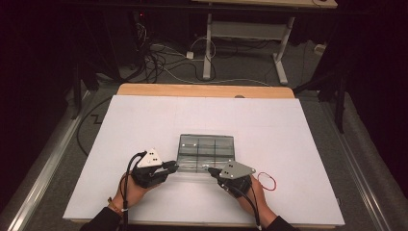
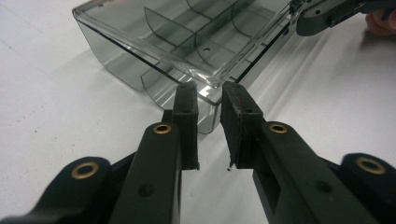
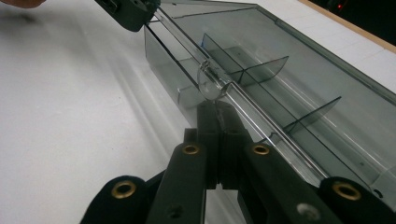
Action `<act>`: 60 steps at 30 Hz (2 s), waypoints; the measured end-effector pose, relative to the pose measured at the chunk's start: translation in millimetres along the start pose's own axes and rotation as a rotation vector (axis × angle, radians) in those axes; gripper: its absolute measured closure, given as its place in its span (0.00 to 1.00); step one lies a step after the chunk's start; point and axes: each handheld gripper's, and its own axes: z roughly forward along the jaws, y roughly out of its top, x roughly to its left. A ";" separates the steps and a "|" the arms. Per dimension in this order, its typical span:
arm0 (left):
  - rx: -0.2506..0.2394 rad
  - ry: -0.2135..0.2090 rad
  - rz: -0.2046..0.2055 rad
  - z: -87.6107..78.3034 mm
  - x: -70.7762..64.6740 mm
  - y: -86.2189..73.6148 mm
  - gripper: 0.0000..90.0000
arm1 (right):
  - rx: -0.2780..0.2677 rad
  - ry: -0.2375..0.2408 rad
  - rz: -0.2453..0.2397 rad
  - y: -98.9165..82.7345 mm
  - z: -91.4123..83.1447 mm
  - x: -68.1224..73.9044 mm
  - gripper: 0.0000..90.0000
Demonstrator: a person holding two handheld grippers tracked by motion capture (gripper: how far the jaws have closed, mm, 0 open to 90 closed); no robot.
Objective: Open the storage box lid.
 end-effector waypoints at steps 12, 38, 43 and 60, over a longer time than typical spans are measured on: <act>-0.029 0.022 0.031 2.7 -4.7 6.6 0.78 | -0.035 -0.057 -0.042 3.1 -7.5 1.3 0.88; -0.037 0.081 0.058 -0.5 -5.0 11.2 0.78 | 0.011 -0.301 -0.178 -4.9 -39.3 -26.8 0.58; -0.049 0.104 0.072 -2.2 -5.9 11.9 0.78 | -0.001 -0.312 -0.179 -5.0 -40.3 -28.8 0.66; -0.068 0.220 0.147 2.6 -7.8 27.2 0.68 | -0.057 -0.362 -0.164 3.5 -42.1 -30.4 0.80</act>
